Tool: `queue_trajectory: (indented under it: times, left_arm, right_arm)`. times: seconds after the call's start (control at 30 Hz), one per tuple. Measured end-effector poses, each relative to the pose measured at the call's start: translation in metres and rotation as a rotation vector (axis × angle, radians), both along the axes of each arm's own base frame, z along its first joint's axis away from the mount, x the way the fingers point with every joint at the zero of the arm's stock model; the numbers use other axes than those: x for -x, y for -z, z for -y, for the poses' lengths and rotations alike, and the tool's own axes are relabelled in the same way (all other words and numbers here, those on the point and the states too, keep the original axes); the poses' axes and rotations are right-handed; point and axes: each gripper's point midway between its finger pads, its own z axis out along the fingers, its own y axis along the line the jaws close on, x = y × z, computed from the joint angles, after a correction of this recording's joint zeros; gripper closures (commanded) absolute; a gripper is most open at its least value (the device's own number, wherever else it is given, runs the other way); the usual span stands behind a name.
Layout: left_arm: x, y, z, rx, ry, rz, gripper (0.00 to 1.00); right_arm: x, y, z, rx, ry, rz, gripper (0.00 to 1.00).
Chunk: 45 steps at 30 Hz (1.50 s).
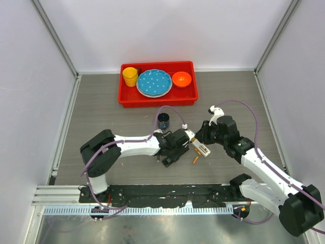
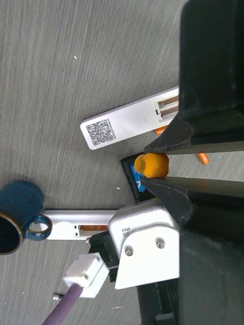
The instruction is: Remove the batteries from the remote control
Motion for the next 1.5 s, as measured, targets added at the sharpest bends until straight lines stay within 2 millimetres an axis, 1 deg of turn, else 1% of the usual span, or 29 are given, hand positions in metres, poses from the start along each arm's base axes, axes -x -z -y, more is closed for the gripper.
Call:
queue_trajectory:
  times: [0.03,0.1,0.2,0.47,0.93,1.17,1.5]
  left_arm:
    - [0.000,0.000,0.001,0.008,0.007,-0.010,0.82]
    - [0.000,0.000,0.001,0.014,0.012,-0.018,0.83]
    - [0.000,-0.001,0.001,0.030,0.016,-0.032,0.89]
    - [0.001,-0.001,0.000,0.065,0.018,-0.044,1.00]
    - [-0.003,-0.001,-0.002,0.101,0.005,-0.050,1.00]
    - [-0.004,-0.002,-0.003,0.132,0.001,-0.057,1.00]
    - [-0.003,0.000,-0.004,0.161,-0.010,-0.057,1.00]
  right_arm:
    - [0.001,0.002,0.000,0.002,0.000,-0.006,0.99]
    - [0.003,0.007,0.001,0.009,-0.002,-0.024,0.99]
    - [0.004,0.015,0.000,0.017,-0.009,-0.053,0.99]
    - [0.002,0.016,-0.004,0.006,-0.020,-0.053,0.99]
    - [-0.004,0.015,-0.010,-0.042,-0.057,-0.058,0.99]
    - [-0.008,0.015,-0.009,-0.063,-0.065,-0.067,0.99]
    - [-0.008,0.008,-0.008,-0.055,-0.064,-0.070,0.99]
